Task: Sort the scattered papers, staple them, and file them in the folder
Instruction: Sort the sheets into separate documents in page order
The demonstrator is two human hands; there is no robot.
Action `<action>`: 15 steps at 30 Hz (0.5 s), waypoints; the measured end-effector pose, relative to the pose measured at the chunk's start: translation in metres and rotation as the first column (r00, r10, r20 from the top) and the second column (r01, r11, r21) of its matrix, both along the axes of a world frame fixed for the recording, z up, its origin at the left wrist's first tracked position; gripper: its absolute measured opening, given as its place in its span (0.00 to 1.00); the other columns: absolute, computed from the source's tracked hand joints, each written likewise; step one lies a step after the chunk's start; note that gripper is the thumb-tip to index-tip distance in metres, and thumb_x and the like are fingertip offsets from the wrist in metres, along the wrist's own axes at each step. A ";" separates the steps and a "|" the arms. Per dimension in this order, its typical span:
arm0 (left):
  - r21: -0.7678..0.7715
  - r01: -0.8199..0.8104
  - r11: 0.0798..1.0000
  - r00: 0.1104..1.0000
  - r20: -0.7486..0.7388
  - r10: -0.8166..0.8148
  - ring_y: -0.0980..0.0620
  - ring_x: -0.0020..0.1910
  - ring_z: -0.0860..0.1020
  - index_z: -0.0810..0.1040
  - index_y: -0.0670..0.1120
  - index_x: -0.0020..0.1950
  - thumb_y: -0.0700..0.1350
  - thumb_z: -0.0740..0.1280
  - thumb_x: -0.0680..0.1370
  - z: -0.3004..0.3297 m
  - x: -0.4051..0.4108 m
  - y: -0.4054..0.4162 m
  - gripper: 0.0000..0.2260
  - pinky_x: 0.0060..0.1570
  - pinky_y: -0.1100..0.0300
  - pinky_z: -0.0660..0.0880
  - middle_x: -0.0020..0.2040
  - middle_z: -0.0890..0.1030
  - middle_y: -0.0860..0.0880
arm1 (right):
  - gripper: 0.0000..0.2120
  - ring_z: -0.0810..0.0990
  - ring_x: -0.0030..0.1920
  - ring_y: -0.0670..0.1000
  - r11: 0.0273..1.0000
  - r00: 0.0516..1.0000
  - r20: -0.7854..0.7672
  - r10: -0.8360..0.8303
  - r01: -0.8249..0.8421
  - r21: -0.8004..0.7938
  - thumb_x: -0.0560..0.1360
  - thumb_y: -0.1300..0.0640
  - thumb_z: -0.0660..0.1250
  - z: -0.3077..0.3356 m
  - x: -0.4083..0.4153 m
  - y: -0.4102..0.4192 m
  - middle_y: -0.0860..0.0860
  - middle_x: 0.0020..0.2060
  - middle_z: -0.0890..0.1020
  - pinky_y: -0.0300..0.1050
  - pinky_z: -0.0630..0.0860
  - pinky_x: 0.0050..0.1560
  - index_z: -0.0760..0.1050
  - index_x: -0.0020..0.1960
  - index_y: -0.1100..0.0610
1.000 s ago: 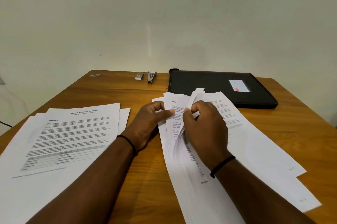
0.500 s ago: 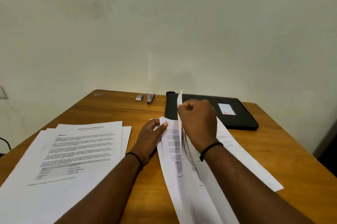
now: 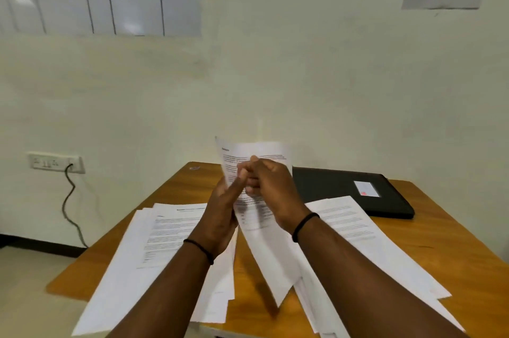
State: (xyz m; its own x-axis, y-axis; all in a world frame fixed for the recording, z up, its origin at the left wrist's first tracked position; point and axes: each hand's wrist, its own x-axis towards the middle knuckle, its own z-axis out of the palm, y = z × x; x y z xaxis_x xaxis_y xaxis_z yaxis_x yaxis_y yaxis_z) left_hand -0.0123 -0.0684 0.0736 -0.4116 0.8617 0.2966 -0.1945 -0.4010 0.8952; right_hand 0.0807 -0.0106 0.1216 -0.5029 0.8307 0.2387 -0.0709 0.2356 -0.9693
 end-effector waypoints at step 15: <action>-0.354 -0.124 0.927 0.980 0.100 0.170 0.41 0.55 0.83 0.80 0.43 0.61 0.51 0.59 0.84 -0.022 -0.063 -0.068 0.16 0.57 0.44 0.78 0.55 0.85 0.42 | 0.18 0.83 0.58 0.59 0.929 0.970 -0.052 0.237 -0.242 -0.281 0.74 0.65 0.71 -0.093 0.052 0.016 0.57 0.58 0.83 0.56 0.77 0.63 0.77 0.64 0.63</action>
State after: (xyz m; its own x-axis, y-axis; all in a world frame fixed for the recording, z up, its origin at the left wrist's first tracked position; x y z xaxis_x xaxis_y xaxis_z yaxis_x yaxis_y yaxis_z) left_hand -0.0756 -0.1365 0.0515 -0.5560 0.8282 -0.0702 -0.2778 -0.1056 0.9548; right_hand 0.1328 0.0054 0.0291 -0.6932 0.7204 0.0211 -0.1080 -0.0749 -0.9913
